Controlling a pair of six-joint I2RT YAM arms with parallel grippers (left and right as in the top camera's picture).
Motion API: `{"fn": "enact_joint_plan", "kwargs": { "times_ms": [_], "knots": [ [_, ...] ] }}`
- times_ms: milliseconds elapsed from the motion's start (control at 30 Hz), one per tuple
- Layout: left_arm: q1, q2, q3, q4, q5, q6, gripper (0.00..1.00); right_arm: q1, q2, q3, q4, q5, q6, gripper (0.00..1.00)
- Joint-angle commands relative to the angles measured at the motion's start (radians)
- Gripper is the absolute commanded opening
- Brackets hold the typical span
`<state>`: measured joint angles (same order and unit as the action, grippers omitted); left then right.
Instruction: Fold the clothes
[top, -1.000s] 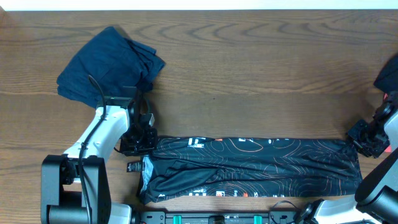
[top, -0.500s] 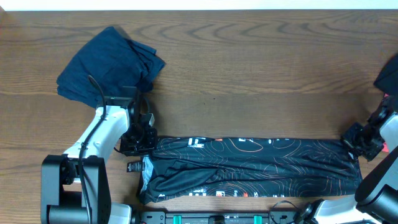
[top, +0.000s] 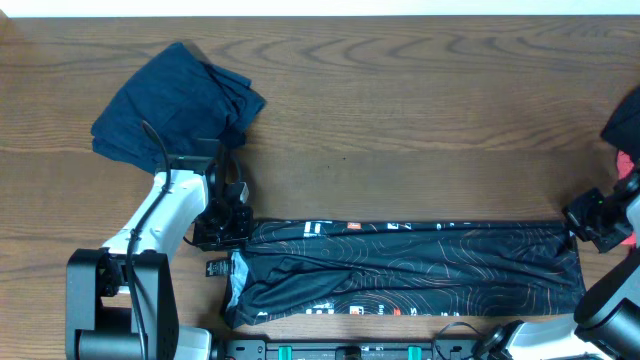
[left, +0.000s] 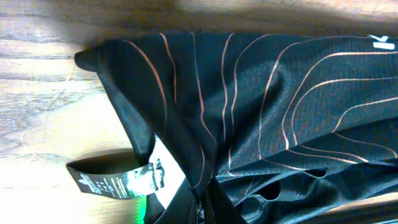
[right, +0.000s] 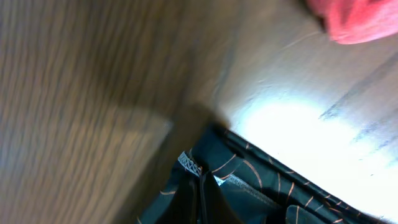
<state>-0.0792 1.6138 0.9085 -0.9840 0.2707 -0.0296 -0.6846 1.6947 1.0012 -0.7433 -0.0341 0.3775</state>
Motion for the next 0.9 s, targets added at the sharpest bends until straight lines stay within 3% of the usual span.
{"fn": "enact_joint_plan", "kwargs": {
  "times_ms": [0,300,600,667,733,800,867],
  "knots": [
    [0.006,-0.015,0.021,-0.003,-0.019,-0.013,0.06,-0.045,-0.008,0.018,0.025,0.007,0.063,0.01],
    [0.006,-0.015,0.021,-0.002,-0.023,-0.013,0.06,-0.101,-0.008,0.018,0.065,0.0,0.063,0.05],
    [0.006,-0.015,0.021,-0.002,-0.023,-0.013,0.06,-0.103,-0.008,0.018,0.07,-0.003,0.063,0.01],
    [0.006,-0.015,0.021,-0.001,-0.022,-0.013,0.06,-0.103,-0.008,0.018,0.072,-0.093,0.019,0.01],
    [0.006,-0.015,0.021,0.002,-0.022,-0.013,0.06,-0.103,-0.008,0.018,0.106,-0.31,-0.111,0.12],
    [0.006,-0.015,0.021,0.002,-0.022,-0.013,0.06,-0.1,-0.008,0.018,0.132,-0.509,-0.206,0.16],
    [0.006,-0.015,0.021,0.002,-0.022,-0.013,0.06,-0.092,-0.008,0.018,0.139,-0.603,-0.214,0.16]
  ]
}}
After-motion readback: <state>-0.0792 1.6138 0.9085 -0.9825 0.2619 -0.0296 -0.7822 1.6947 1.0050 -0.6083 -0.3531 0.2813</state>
